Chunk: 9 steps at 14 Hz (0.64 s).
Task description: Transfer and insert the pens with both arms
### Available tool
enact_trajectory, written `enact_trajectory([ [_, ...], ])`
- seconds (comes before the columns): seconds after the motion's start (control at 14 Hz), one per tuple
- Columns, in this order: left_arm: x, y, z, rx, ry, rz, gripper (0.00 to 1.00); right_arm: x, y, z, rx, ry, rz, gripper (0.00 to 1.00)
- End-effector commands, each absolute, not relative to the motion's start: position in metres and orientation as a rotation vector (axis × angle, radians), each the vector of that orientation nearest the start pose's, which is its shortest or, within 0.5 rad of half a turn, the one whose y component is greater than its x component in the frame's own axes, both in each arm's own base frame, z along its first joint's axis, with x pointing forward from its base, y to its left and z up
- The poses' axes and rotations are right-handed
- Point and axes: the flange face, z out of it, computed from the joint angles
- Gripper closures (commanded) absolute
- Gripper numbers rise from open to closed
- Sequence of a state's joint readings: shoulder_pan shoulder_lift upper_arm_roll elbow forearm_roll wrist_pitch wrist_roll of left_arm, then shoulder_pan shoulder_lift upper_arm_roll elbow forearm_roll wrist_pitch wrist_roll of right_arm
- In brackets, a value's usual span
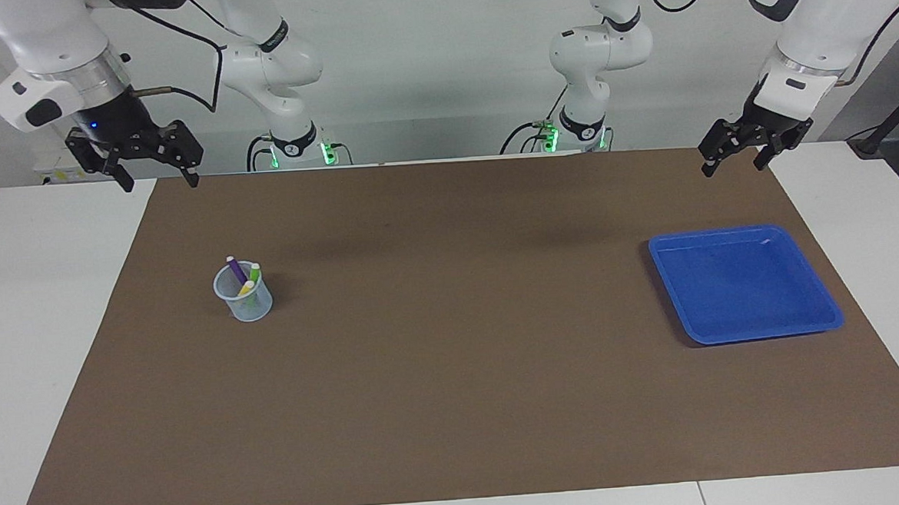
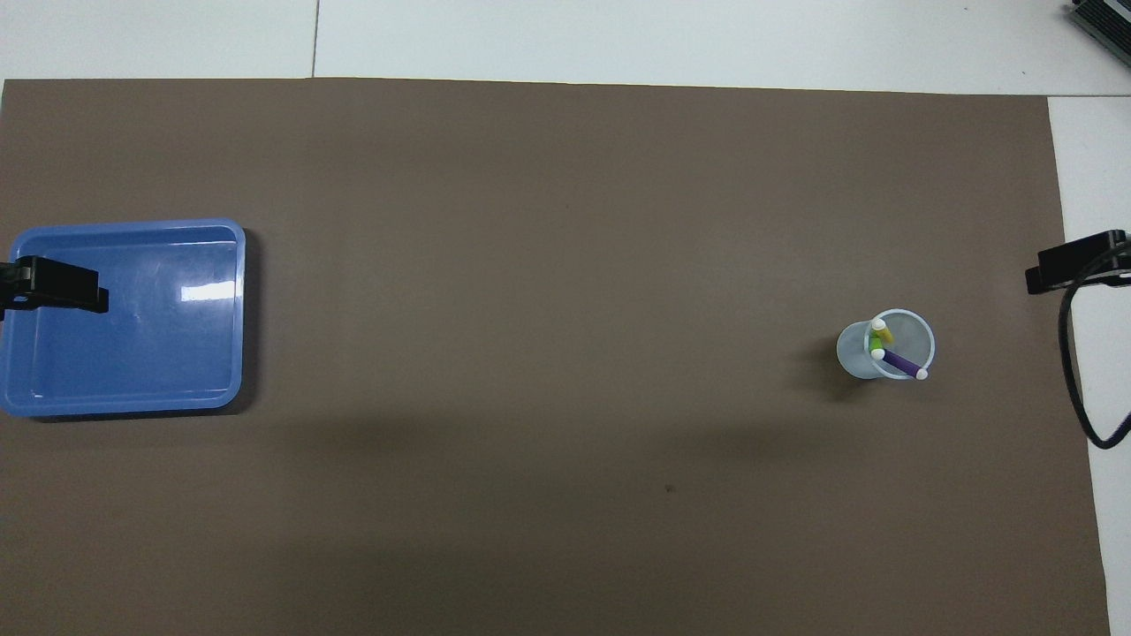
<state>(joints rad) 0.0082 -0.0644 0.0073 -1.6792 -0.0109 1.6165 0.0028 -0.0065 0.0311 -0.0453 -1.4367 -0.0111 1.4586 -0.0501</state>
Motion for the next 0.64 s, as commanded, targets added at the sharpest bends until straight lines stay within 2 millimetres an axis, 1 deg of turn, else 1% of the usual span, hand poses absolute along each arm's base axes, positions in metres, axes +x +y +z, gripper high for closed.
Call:
enact_trajectory([
  [0.0, 0.5392, 0.008, 0.6171, -3.145, -0.005, 0.012, 0.0, 0.551, -0.0398, 0.6461, -3.128, -0.006, 0.003, 0.0],
  [0.29, 0.5392, 0.008, 0.6171, -3.145, -0.005, 0.012, 0.0, 0.5514, -0.0399, 0.6378, -3.128, -0.003, 0.003, 0.0],
  [0.57, 0.5391, 0.008, 0.6177, -3.145, -0.005, 0.012, 0.0, 0.5509, -0.04, 0.6388, -3.129, -0.003, 0.006, 0.0],
])
